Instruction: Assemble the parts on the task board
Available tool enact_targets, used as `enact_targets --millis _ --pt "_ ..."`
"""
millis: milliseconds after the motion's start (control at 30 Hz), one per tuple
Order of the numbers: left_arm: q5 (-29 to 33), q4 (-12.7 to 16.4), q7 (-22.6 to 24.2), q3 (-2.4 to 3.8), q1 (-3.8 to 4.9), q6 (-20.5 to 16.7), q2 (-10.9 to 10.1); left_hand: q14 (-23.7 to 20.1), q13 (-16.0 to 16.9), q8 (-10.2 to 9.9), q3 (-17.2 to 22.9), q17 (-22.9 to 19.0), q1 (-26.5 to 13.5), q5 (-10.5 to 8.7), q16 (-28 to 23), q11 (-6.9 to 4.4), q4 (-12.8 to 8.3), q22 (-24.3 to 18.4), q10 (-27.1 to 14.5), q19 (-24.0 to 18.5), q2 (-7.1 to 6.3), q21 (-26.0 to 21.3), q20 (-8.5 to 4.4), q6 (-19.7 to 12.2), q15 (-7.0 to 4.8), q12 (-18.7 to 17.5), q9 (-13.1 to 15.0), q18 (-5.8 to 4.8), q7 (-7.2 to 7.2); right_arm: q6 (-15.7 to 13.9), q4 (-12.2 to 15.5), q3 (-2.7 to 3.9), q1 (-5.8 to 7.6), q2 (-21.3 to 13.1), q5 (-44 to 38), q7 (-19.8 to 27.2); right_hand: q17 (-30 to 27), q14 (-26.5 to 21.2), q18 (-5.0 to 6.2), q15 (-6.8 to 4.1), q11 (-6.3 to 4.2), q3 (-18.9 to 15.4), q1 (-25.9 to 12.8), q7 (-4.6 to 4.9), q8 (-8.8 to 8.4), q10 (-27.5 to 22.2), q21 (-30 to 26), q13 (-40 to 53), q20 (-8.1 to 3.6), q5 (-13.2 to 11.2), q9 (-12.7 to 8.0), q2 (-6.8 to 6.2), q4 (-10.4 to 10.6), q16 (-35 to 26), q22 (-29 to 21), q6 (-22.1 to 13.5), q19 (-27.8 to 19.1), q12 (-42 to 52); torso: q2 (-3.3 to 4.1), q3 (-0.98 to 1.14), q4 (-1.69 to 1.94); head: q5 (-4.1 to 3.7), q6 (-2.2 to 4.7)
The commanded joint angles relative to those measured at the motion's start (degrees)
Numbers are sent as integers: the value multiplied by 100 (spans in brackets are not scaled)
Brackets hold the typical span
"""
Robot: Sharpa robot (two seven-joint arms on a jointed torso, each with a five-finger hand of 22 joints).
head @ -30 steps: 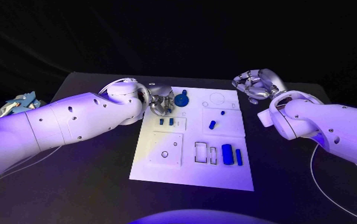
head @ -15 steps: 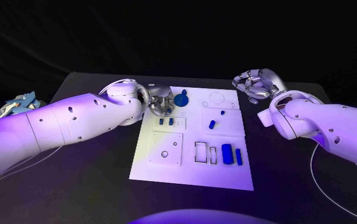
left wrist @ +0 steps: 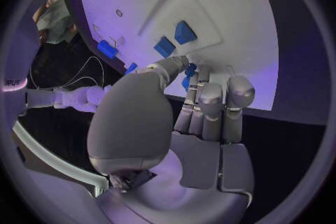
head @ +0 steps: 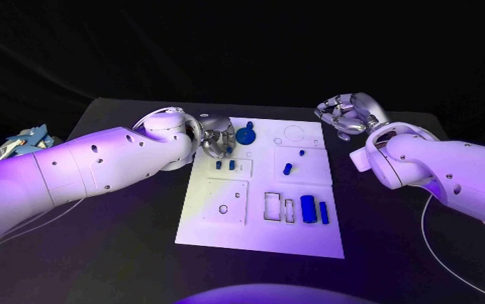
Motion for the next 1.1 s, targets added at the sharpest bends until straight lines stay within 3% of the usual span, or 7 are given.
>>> enact_targets --millis 33,400,567,733,900,1067,1100 --pt "34 22 -28 1 1 -61 -5 -7 -2 -18 -4 -11 18 27 -33 5 8 0 -21 -22 18 -19 10 17 35 -40 -3 -20 15 -1 5 1 1 1 -64 40 158 233 75 -26 -2 38 21 -5 23 -48 -37 -5 20 28 -6 29 -8 -34 -5 -19 -39 -13 4 -2 1 -2 3" --pt "39 81 17 2 -1 -161 -58 -71 -44 -79 -69 -132 44 22 -52 73 22 -124 -390 -107 -25 -99 64 23 92 -185 -29 5 35 0 1 1 1 -2 -64 38 158 233 75 -26 -2 38 21 -5 23 -48 -37 -5 20 28 -6 29 -8 -34 -5 -19 -39 -13 2 0 -3 -2 -4" --pt "52 118 28 3 -1 -214 -104 -72 -63 -237 -178 -118 84 17 -12 96 29 -205 -580 -159 -29 -157 92 -208 115 -198 -94 22 27 0 -5 1 1 -5 -64 32 158 233 75 -26 -2 38 21 -5 23 -48 -37 -5 20 28 -6 29 -8 -34 -5 -19 -39 -13 0 1 -3 -6 -5" --pt "60 171 18 7 1 -248 -205 -78 -67 -269 -211 -136 95 17 -10 101 33 -252 -620 -188 -23 -185 96 -258 118 -193 -109 32 25 13 -29 1 4 -17 -64 15 -253 92 149 -30 -4 63 25 -5 39 -758 -445 -966 18 30 -35 24 -2 -254 -256 -48 -245 -678 -2 1 2 -16 -5" --pt "387 229 49 51 15 -179 -397 -118 -71 -267 -216 -257 128 28 -54 106 24 -339 -648 -248 -4 -235 99 -249 121 -191 -110 50 49 114 -91 1 9 -32 -130 -29 -424 40 182 -42 -15 119 132 -11 69 -877 -674 -1316 7 25 -56 -21 -41 -377 -391 -54 -324 -995 -2 0 2 -21 -8" --pt "1464 280 133 94 93 -39 -658 -137 -72 -272 -211 -267 192 36 -59 120 -1 -366 -672 -266 20 -254 105 -246 129 -176 -116 54 87 398 -136 1 17 -54 -368 -67 -654 -27 216 -53 -17 317 503 -8 104 -914 -961 -1785 -10 -361 -96 -162 -207 -557 -549 -50 -397 -1568 0 6 -8 -22 7" --pt "1694 299 195 102 110 -40 -719 -171 -74 -275 -209 -360 209 33 -92 132 -8 -446 -693 -323 29 -299 109 -247 138 -172 -119 70 105 486 -141 1 18 -62 -437 -62 -673 -25 207 -52 -37 475 672 6 103 -915 -978 -2006 -12 -618 -121 -213 -317 -585 -546 -16 -377 -1848 1 3 1 -31 9"
